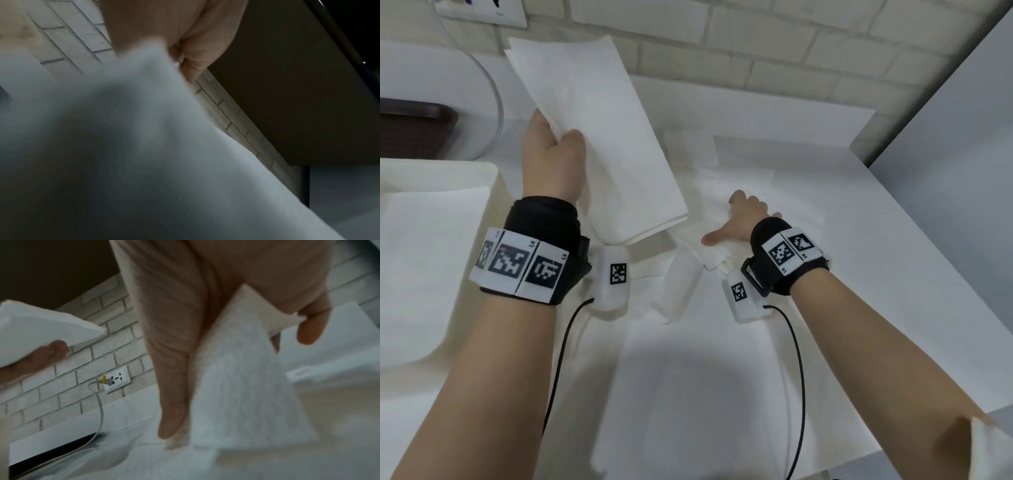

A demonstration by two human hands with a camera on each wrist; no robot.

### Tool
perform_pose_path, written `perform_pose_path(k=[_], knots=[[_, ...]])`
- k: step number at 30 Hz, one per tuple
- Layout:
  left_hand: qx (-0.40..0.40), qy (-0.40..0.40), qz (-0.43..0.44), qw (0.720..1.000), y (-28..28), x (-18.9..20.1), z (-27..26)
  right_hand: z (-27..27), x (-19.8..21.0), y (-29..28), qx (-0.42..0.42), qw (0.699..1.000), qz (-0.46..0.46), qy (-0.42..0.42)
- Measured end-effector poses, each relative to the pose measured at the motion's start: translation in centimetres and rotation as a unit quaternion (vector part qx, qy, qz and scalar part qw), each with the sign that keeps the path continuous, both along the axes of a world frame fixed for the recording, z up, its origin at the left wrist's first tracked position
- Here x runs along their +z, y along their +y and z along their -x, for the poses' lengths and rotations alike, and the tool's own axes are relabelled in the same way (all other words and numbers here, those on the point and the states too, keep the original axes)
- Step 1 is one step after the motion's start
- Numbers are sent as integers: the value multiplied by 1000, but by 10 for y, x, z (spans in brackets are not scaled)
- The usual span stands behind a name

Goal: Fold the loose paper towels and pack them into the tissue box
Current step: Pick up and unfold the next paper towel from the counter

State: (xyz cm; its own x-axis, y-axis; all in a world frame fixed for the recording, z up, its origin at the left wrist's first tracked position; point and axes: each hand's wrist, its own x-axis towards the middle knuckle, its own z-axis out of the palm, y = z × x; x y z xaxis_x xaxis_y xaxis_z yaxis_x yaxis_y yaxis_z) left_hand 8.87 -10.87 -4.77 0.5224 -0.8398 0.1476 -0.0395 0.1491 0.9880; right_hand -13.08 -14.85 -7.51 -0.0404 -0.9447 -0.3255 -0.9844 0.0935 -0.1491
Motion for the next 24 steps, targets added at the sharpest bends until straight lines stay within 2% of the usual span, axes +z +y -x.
perform_pose_path(k=[3, 6, 12, 15, 18, 22, 24], knots=[[-21, 14, -17, 1000, -1, -4, 2, 3, 10, -1, 2, 994, 23, -110], [-38, 30, -43, 998, -1, -11, 5, 5, 20, -4, -19, 972, 19, -233], [-25, 63, -58, 996, -4, -19, 3, 6, 16, -4, -77, 949, -54, -300], [-10, 47, -65, 997, -5, -24, 0, 4, 12, -7, -95, 948, -56, -298], [12, 31, -71, 997, -2, -25, 0, -1, 17, -7, -116, 929, -60, -347], [1, 20, -47, 999, 4, -27, 1, -7, 32, -11, -106, 902, -4, -418], [-9, -7, -82, 997, 4, -27, 2, -10, 46, -11, -64, 900, 96, -420]])
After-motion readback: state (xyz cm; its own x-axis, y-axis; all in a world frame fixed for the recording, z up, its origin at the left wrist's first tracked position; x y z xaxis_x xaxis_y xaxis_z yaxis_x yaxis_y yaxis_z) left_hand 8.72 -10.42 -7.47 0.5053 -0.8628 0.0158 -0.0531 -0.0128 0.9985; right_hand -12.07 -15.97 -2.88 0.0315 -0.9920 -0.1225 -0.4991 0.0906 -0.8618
